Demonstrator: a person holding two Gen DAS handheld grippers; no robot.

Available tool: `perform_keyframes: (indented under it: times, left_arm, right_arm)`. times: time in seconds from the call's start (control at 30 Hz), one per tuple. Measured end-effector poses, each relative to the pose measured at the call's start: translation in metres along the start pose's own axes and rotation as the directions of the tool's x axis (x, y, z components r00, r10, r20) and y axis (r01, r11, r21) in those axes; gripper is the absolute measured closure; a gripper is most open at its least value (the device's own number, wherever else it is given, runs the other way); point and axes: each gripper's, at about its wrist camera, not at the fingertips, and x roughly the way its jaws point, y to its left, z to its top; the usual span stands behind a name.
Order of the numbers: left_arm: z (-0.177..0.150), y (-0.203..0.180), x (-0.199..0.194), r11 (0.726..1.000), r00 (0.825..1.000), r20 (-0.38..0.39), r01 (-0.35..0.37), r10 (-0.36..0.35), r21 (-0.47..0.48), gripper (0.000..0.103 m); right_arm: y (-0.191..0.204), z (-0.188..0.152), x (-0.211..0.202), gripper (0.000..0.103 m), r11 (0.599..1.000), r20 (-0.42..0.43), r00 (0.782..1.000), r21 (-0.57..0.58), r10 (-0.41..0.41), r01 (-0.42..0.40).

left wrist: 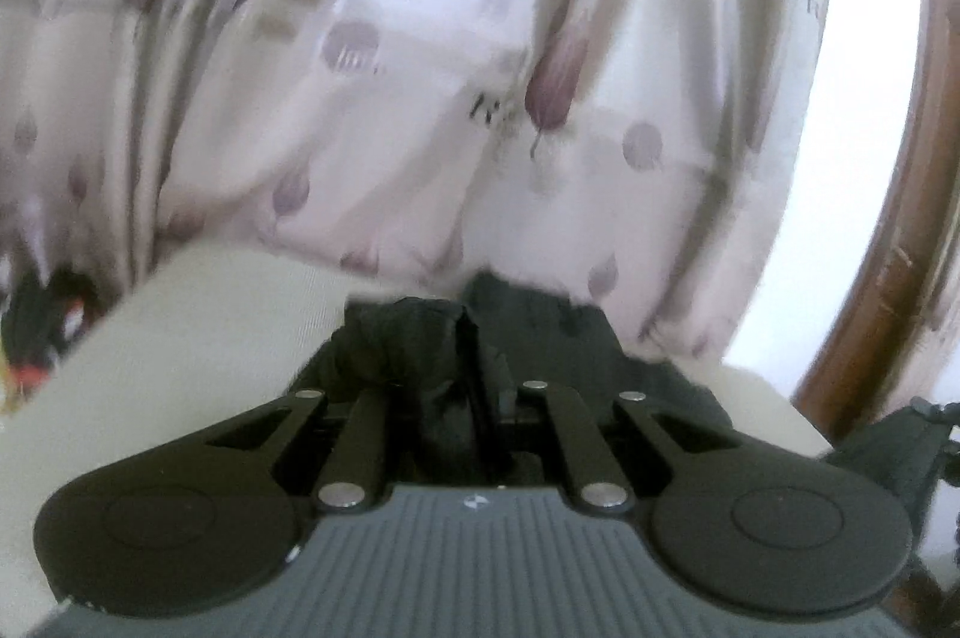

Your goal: Fold large clothes

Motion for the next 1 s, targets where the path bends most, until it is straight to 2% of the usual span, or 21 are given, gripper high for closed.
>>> perform_keyframes:
  times: [0.13, 0.27, 0.4, 0.57, 0.63, 0.83, 0.93, 1.0]
  left_arm:
    - [0.033, -0.005, 0.054, 0.999, 0.999, 0.024, -0.042, 0.041, 0.022, 0.091]
    - [0.053, 0.004, 0.119, 0.995, 0.995, 0.0, -0.102, 0.102, -0.012, 0.091]
    - [0.06, 0.016, 0.18, 0.985, 0.985, -0.044, -0.167, 0.165, -0.035, 0.091]
    - [0.048, 0.034, 0.247, 0.971, 0.964, -0.125, -0.24, 0.236, -0.018, 0.091]
    - [0.04, 0.039, 0.267, 0.966, 0.957, -0.141, -0.257, 0.254, -0.003, 0.087]
    - [0.028, 0.043, 0.285, 0.967, 0.956, -0.149, -0.254, 0.252, 0.009, 0.079]
    - [0.031, 0.04, 0.279, 0.97, 0.961, -0.133, -0.241, 0.241, 0.014, 0.071]
    - [0.033, 0.039, 0.273, 0.973, 0.965, -0.128, -0.231, 0.228, -0.007, 0.064]
  right_arm:
    - [-0.007, 0.039, 0.048, 0.088, 1.0, 0.023, 1.0, 0.004, -0.014, 0.014]
    - [-0.024, 0.082, 0.102, 0.088, 0.998, 0.033, 0.998, 0.017, -0.054, 0.053]
    - [-0.053, 0.112, 0.157, 0.088, 0.993, 0.032, 0.994, 0.059, -0.104, 0.102]
    - [-0.095, 0.122, 0.219, 0.088, 0.982, 0.004, 0.985, 0.083, -0.172, 0.171]
    - [-0.114, 0.123, 0.242, 0.088, 0.974, -0.013, 0.98, 0.102, -0.2, 0.201]
    - [-0.165, 0.118, 0.275, 0.083, 0.947, -0.057, 0.973, 0.223, -0.225, 0.232]
    - [-0.171, 0.116, 0.27, 0.069, 0.945, -0.027, 0.983, 0.272, -0.182, 0.182]
    - [-0.167, 0.116, 0.258, 0.04, 0.951, 0.028, 0.992, 0.286, -0.127, 0.114]
